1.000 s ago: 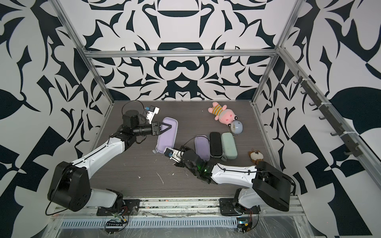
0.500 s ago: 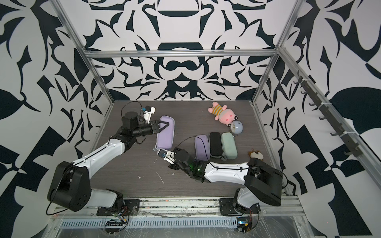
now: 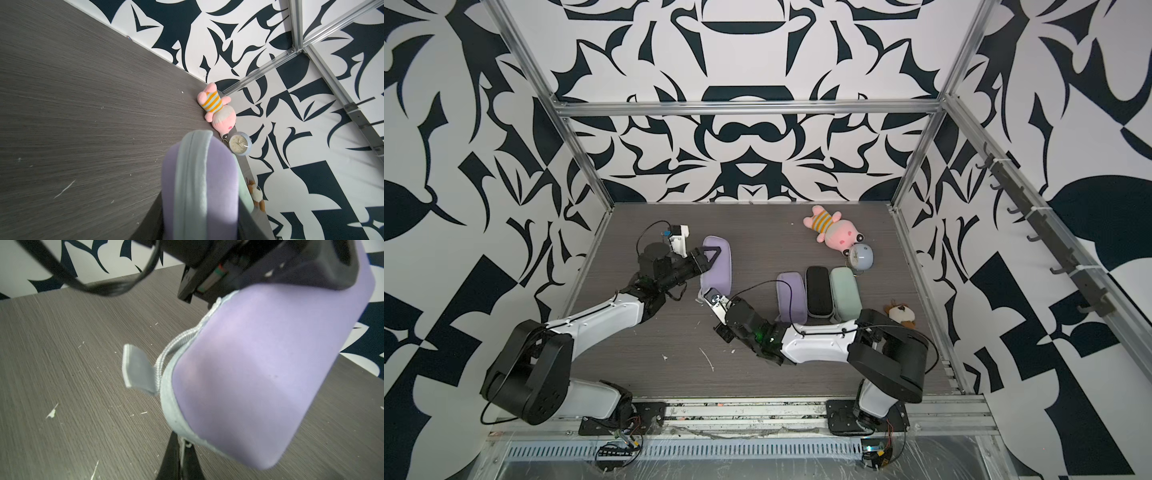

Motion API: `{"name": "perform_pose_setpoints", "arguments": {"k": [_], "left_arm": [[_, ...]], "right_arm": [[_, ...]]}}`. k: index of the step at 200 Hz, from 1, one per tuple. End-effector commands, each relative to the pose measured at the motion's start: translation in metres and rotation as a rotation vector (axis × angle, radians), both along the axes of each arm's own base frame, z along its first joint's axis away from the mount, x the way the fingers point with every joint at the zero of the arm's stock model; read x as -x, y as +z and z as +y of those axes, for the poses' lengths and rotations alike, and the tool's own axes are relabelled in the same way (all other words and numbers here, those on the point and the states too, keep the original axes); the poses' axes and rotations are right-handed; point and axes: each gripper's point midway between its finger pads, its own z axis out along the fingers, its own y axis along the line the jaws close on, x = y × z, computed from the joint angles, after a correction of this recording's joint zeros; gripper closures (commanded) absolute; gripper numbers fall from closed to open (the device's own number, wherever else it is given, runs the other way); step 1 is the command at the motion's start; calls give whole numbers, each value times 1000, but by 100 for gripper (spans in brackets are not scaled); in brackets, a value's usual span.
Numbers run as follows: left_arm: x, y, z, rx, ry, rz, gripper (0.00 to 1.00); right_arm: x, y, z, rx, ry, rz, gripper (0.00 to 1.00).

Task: Put umbrellas into zippered umbrella sleeves
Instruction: Zip the zipper on the umbrella sleeve, then place the umbrella sleeve at the center of the board.

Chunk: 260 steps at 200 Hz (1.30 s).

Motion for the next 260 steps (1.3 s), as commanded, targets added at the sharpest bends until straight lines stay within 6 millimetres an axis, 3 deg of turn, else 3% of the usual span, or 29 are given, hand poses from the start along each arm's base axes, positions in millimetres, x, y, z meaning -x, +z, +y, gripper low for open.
{"name": "perform_pose_setpoints", "arguments": {"k": [1, 41, 66, 120, 148, 160, 173, 198, 217, 246, 260], "left_arm": [[-32, 47, 21, 66, 240, -232, 100], [-26, 32, 14, 86, 262, -207, 100], [-19, 24, 4, 123, 249, -177, 100], [26, -11, -51, 159, 76, -55, 100], [39, -37, -52, 129, 36, 21, 100], [37, -47, -46, 119, 16, 69, 100], [33, -60, -41, 110, -36, 152, 100], [37, -94, -57, 76, -142, 295, 100], [43, -116, -83, 92, -181, 364, 97], [37, -141, -86, 43, -138, 437, 68], [43, -157, -68, -108, -99, 516, 41]], "right_arm": [[74, 105, 77, -400, 334, 37, 100], [69, 132, 86, -541, 303, 85, 100], [56, 143, 86, -603, 251, 92, 100], [17, 139, 72, -685, 176, 154, 100], [5, 116, 58, -646, 134, 244, 98], [2, 101, 40, -601, 88, 302, 76], [4, 88, 11, -529, 45, 327, 62], [-11, 59, -60, -337, -101, 375, 55], [-28, 63, -106, -303, -188, 341, 55], [-42, 88, -141, -308, -248, 253, 55], [-44, 95, -148, -298, -260, 223, 55]]}}
